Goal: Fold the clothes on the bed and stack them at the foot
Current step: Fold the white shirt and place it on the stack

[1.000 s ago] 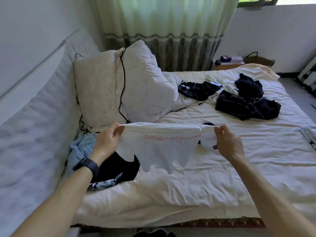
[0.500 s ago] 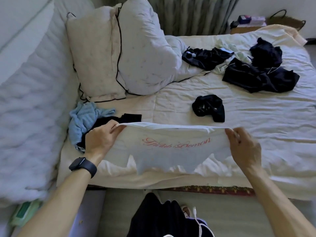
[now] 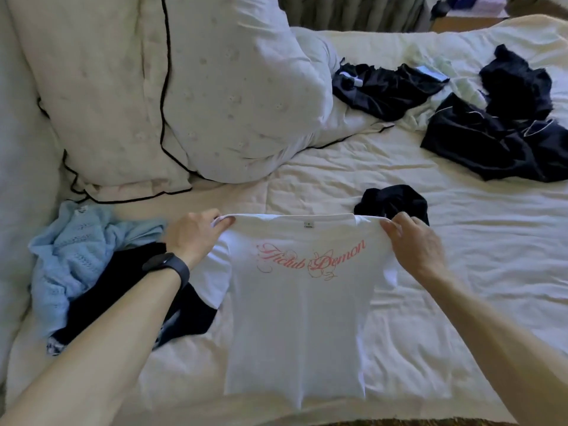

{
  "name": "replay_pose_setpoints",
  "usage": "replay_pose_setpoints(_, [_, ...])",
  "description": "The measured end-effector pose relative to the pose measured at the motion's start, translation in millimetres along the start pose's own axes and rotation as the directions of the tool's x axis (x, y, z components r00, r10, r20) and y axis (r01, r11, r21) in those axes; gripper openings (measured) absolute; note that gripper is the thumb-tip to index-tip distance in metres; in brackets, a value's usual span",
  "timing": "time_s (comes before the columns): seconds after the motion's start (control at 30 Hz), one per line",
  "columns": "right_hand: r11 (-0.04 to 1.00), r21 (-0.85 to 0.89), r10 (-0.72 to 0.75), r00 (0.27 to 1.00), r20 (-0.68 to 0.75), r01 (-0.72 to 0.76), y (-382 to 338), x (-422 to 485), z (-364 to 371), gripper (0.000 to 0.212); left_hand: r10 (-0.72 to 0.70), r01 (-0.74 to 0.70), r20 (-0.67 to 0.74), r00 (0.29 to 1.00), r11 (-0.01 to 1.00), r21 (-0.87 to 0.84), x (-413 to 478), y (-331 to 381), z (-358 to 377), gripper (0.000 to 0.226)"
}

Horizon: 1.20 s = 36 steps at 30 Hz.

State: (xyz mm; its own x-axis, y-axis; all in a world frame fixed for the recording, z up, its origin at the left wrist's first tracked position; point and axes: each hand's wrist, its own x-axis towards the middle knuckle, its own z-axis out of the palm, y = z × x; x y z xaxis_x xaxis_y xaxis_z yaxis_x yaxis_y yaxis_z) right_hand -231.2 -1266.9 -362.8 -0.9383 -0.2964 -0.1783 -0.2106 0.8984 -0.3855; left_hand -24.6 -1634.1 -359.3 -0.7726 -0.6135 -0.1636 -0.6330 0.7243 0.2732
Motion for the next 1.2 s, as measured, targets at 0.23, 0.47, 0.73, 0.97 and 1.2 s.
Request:
replay_pose_setpoints(0.23, [0.99, -0.107, 0.122, 0.952, 0.28, -0.095, -13, 87, 132, 0.053, -0.039, -0.015, 0.282, 0.959, 0.982, 0.189, 101, -11, 122, 0.049])
replay_pose_setpoints(0.47, [0.996, -0.09, 0.004, 0.983, 0.182, 0.013, -3, 97, 203, 0.051, 0.023, -0.06, 0.305, 0.952, 0.992, 0.113, 139, -3, 191, 0.052])
replay_pose_setpoints(0.73, [0.992, -0.08, -0.09, 0.986, 0.139, 0.102, 0, 149, 219, 0.028, 0.051, -0.045, 0.102, 0.994, 0.998, -0.052, 149, -17, 208, 0.029])
replay_pose_setpoints(0.97, [0.987, -0.098, -0.127, 0.991, 0.035, 0.13, 12, 128, 226, 0.045, -0.021, 0.021, -0.005, 1.0, 1.0, 0.008, 125, -20, 219, 0.037])
replay_pose_setpoints(1.2, [0.993, 0.103, 0.06, 0.992, -0.11, -0.049, 34, -43, 220, 0.049, 0.088, -0.079, -0.123, 0.989, 0.994, 0.077, -26, -13, 245, 0.057])
